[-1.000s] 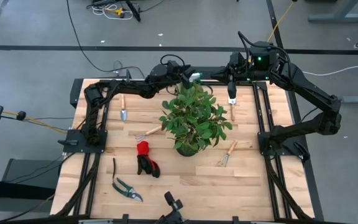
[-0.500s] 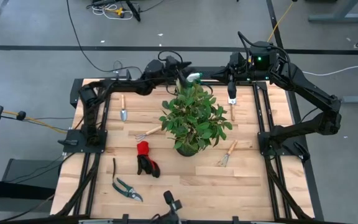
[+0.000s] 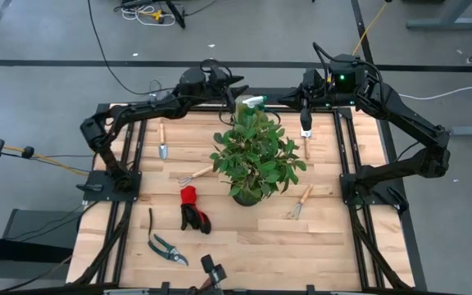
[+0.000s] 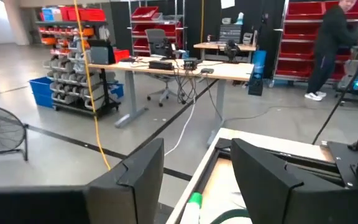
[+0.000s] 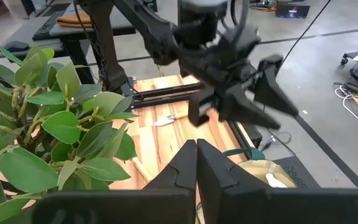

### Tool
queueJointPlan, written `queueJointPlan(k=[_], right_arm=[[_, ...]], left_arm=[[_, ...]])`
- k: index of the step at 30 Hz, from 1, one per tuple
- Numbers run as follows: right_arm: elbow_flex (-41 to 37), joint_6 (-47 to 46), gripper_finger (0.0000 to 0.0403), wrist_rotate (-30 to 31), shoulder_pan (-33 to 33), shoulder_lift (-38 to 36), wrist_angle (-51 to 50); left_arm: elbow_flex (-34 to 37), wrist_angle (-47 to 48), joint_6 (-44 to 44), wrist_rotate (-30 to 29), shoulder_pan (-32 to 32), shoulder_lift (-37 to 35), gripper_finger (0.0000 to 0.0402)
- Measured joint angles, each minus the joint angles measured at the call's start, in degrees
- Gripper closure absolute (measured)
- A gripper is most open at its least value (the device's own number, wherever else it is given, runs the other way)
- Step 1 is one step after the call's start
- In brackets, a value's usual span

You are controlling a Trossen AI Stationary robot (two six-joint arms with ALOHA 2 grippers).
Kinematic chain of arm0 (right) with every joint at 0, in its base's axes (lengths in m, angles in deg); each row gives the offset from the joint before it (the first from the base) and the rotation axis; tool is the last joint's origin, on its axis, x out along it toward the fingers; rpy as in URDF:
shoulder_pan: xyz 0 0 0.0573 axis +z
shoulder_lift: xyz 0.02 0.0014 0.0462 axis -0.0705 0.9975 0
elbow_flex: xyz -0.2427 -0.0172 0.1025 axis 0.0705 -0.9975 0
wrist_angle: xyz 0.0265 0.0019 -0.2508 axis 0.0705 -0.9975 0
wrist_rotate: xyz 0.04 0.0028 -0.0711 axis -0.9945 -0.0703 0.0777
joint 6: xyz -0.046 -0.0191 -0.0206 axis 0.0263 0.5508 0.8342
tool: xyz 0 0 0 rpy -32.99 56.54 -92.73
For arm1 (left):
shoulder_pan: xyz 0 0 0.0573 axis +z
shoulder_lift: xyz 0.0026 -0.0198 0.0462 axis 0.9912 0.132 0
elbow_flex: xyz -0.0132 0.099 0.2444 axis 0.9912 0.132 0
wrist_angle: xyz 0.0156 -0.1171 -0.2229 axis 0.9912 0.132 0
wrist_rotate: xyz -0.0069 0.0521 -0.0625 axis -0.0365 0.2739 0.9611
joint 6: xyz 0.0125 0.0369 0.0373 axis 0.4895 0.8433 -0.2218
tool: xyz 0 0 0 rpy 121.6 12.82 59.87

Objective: Pick & Place Garden tools in Gardening bag
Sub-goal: Put the brown trowel into the gardening bag

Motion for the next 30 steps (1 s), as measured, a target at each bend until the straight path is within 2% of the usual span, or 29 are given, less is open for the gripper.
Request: queueJointPlan(k=[8, 22, 30], right_arm=[[0.0, 1.5, 0.0394, 0.0, 0.0, 0.0, 0.0], [0.0, 6.0, 0.0395, 0.0, 0.0, 0.0, -0.2], [0.0, 8.3, 0.0401, -0.1, 0.0, -0.1, -4.1]], left_arm=[[0.0, 8.4, 1.0, -0.1, 0.3, -7.1, 0.0211], [0.0, 21.0, 1.5, 0.1, -1.7, -18.7, 0.0265], [0.0, 26.3, 1.6, 0.0, -1.7, -24.9, 0.0285]])
